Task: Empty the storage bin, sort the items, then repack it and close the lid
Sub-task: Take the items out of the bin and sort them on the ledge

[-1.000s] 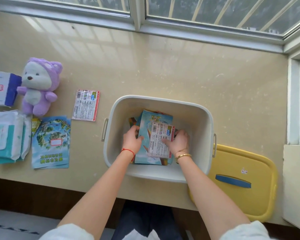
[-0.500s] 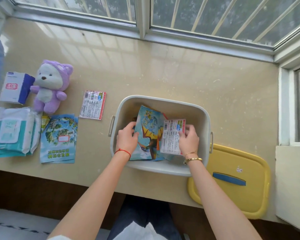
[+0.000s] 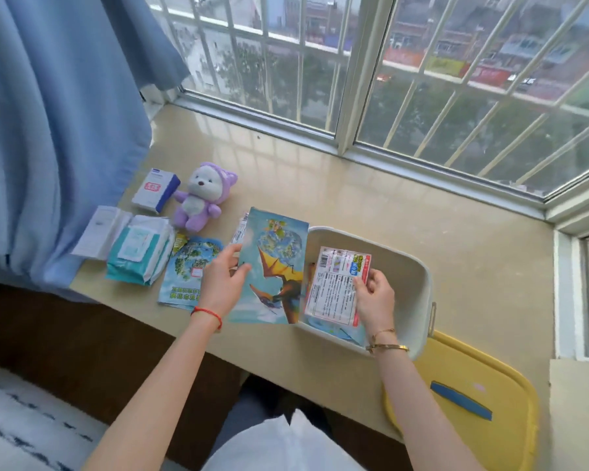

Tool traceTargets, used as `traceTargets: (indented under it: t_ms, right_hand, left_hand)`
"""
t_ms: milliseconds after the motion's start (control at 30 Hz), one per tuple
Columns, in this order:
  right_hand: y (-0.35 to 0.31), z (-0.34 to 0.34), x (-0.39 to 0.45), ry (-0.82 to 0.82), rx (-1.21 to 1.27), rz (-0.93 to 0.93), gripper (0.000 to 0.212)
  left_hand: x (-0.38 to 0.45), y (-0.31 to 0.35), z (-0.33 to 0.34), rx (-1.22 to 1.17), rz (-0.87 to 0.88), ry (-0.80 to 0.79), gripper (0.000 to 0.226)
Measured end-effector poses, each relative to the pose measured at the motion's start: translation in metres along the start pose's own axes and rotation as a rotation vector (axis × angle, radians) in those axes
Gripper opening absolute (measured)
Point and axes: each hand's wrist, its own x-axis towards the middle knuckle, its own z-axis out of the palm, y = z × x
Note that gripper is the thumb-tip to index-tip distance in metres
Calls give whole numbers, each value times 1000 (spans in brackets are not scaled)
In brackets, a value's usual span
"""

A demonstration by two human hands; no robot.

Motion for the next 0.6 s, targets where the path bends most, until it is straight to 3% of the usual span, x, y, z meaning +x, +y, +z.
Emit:
traceTargets:
  t_ms: [200, 333, 600]
  right_hand:
    - [-42, 78, -5, -26, 24, -26, 12]
    - [-56, 147, 0, -26, 7, -11, 12]
    - [-51, 252, 45, 116, -86, 140, 26]
  left_hand:
    - [13, -36, -80, -61, -79, 31, 28]
    - [42, -73, -126, -41, -186, 57, 39]
    - [125, -156, -180, 13, -306, -107, 37]
